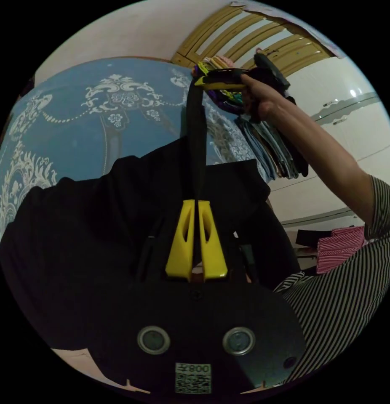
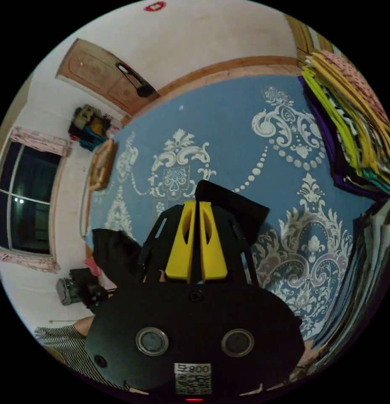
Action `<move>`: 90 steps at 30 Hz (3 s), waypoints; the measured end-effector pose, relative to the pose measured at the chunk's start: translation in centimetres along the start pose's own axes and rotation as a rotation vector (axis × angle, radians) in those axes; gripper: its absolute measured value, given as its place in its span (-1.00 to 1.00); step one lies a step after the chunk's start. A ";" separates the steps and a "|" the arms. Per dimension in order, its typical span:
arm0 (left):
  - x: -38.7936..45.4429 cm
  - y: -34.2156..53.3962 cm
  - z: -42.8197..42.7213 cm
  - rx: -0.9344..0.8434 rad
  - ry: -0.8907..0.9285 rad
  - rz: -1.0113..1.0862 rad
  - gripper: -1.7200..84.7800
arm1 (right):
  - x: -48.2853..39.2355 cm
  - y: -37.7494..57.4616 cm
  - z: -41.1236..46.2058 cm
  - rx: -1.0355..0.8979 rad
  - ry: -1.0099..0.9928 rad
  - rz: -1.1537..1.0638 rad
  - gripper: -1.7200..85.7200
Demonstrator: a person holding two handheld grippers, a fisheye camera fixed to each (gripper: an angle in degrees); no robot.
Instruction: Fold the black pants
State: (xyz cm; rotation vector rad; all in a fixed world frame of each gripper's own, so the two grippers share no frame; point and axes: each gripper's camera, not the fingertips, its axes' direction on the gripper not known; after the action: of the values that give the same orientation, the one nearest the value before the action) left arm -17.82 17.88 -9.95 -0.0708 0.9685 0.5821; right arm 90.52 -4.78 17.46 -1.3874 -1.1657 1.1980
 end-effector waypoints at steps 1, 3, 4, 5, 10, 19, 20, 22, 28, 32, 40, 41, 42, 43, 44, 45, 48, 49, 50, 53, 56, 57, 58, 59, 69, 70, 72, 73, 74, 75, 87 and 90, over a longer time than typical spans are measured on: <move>1.3 -0.3 0.1 0.004 -0.008 0.023 -0.93 | 0.9 0.8 -1.0 0.021 -0.020 0.003 -0.94; 3.3 -0.8 0.4 0.005 -0.032 0.055 -0.93 | 4.5 4.9 -4.9 0.122 -0.104 0.028 -0.94; 4.6 -1.0 0.7 -0.002 -0.046 0.077 -0.93 | 5.5 6.0 -5.8 0.143 -0.125 0.036 -0.94; 5.3 -1.1 0.9 -0.007 -0.054 0.090 -0.93 | 7.6 8.4 -7.4 0.180 -0.161 0.055 -0.94; 10.8 -1.9 4.2 -0.114 -0.148 0.207 -0.93 | 15.7 18.8 -10.6 0.260 -0.185 0.137 -0.94; 16.8 -3.9 12.0 -0.327 -0.278 0.285 -0.93 | 31.9 33.2 -7.4 0.215 -0.291 0.426 -0.94; 17.1 -4.1 12.3 -0.333 -0.285 0.287 -0.93 | 33.3 34.3 -7.2 0.211 -0.288 0.426 -0.94; 18.3 -4.7 13.4 -0.347 -0.295 0.286 -0.93 | 35.4 35.9 -7.0 0.230 -0.317 0.435 -0.94; 20.4 -6.0 16.3 -0.389 -0.290 0.272 -0.93 | 42.1 41.4 -5.7 0.241 -0.344 0.471 -0.94; 21.2 -7.0 18.5 -0.442 -0.299 0.253 -0.92 | 47.2 44.8 -3.8 0.228 -0.367 0.533 -0.94; 22.0 -9.1 21.0 -0.467 -0.253 0.171 -0.91 | 54.7 49.7 -0.8 0.249 -0.434 0.577 -0.94; 22.0 -9.2 21.1 -0.465 -0.247 0.163 -0.91 | 55.6 50.2 -0.4 0.249 -0.439 0.577 -0.94; 22.1 -9.5 21.3 -0.463 -0.236 0.152 -0.91 | 56.6 50.8 0.0 0.250 -0.448 0.579 -0.94; 22.1 -9.7 21.5 -0.463 -0.225 0.145 -0.91 | 57.1 51.1 0.3 0.252 -0.454 0.581 -0.94; 22.1 -9.8 21.5 -0.463 -0.221 0.140 -0.91 | 58.1 51.7 0.7 0.257 -0.470 0.587 -0.94; 22.2 -10.1 21.7 -0.463 -0.209 0.129 -0.90 | 59.0 52.3 1.2 0.264 -0.487 0.593 -0.94; 22.2 -10.7 21.9 -0.455 -0.179 0.099 -0.90 | 61.2 53.7 2.3 0.286 -0.533 0.609 -0.94; 22.3 -10.9 21.9 -0.449 -0.170 0.093 -0.89 | 61.6 54.0 2.5 0.290 -0.541 0.611 -0.94; 22.4 -11.0 21.8 -0.445 -0.167 0.092 -0.89 | 62.4 54.5 2.9 0.295 -0.553 0.612 -0.94; 22.5 -11.4 21.7 -0.426 -0.146 0.075 -0.88 | 64.2 55.7 3.7 0.307 -0.578 0.613 -0.93; 22.7 -11.9 21.7 -0.413 -0.133 0.059 -0.87 | 65.9 56.9 4.6 0.325 -0.601 0.629 -0.92; 22.9 -12.2 21.6 -0.405 -0.131 0.056 -0.87 | 66.6 57.5 5.0 0.337 -0.614 0.635 -0.91; 23.0 -12.4 21.4 -0.399 -0.131 0.053 -0.86 | 66.9 57.7 5.1 0.343 -0.620 0.641 -0.91; 23.2 -12.5 21.3 -0.393 -0.134 0.052 -0.86 | 67.5 58.3 5.4 0.361 -0.633 0.646 -0.90; 26.8 -14.8 19.3 -0.290 -0.205 0.175 -0.84 | 70.5 60.1 7.2 0.457 -0.629 0.639 -0.74; 27.0 -15.2 19.7 -0.316 -0.177 0.193 -0.85 | 70.5 60.0 7.4 0.455 -0.633 0.636 -0.73; 27.4 -16.0 20.1 -0.333 -0.167 0.203 -0.85 | 70.9 59.7 8.5 0.445 -0.636 0.639 -0.71; 27.6 -16.6 20.2 -0.324 -0.145 0.207 -0.85 | 71.0 59.6 8.8 0.441 -0.642 0.640 -0.71; 27.7 -17.0 20.2 -0.318 -0.127 0.210 -0.84 | 71.2 59.4 9.3 0.434 -0.658 0.641 -0.71; 27.9 -17.9 20.2 -0.306 -0.089 0.224 -0.84 | 71.3 59.3 9.7 0.432 -0.665 0.638 -0.70; 31.8 -33.2 26.7 -0.374 -0.078 0.467 -0.74 | 70.0 57.0 13.6 0.347 -0.638 0.600 -0.70; 32.3 -35.9 29.0 -0.452 -0.096 0.491 -0.73 | 69.1 56.2 14.6 0.343 -0.653 0.598 -0.72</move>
State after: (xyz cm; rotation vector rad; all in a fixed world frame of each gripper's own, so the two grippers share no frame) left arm 35.70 10.53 -25.86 -0.2087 0.7452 1.2416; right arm 85.69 58.23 -47.00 -1.1324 -0.9016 2.2814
